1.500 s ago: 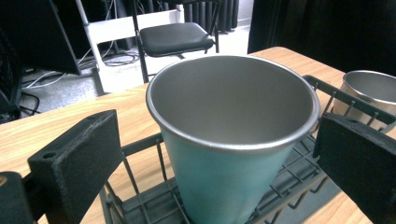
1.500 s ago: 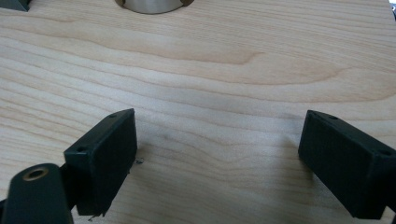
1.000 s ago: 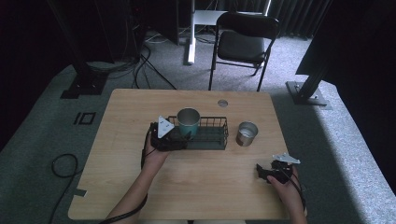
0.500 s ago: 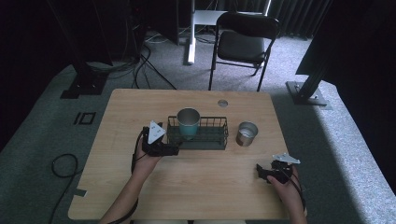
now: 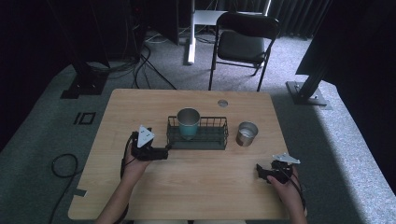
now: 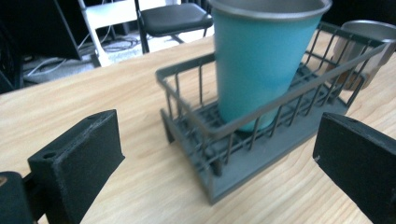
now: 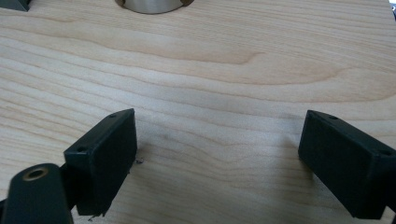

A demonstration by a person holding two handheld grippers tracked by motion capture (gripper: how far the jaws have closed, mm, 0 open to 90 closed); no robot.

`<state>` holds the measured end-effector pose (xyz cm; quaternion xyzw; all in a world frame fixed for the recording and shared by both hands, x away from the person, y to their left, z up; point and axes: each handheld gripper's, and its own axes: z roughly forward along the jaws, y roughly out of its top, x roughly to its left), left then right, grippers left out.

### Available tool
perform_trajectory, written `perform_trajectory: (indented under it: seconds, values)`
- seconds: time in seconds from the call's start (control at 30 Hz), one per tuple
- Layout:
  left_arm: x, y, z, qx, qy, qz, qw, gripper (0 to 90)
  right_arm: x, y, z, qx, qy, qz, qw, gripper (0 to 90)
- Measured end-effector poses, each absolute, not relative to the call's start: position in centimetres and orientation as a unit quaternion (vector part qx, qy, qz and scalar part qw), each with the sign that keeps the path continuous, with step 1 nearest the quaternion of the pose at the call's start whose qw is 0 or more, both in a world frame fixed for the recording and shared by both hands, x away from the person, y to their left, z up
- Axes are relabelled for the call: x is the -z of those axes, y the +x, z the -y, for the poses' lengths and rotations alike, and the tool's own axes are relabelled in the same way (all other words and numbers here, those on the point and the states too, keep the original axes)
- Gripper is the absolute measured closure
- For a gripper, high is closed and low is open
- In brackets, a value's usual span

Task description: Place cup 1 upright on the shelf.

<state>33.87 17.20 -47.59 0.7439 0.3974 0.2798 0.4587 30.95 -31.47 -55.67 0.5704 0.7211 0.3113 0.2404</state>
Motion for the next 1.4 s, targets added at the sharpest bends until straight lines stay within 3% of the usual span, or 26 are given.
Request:
perform_trajectory:
  seconds: [1.4]
  values:
    - [53.1, 29.1, -26.7, -0.250, 0.750, -0.477, 0.384, 1.9, 55.7, 31.0, 31.5, -0.311, 0.569, -0.721, 0.241, 11.2]
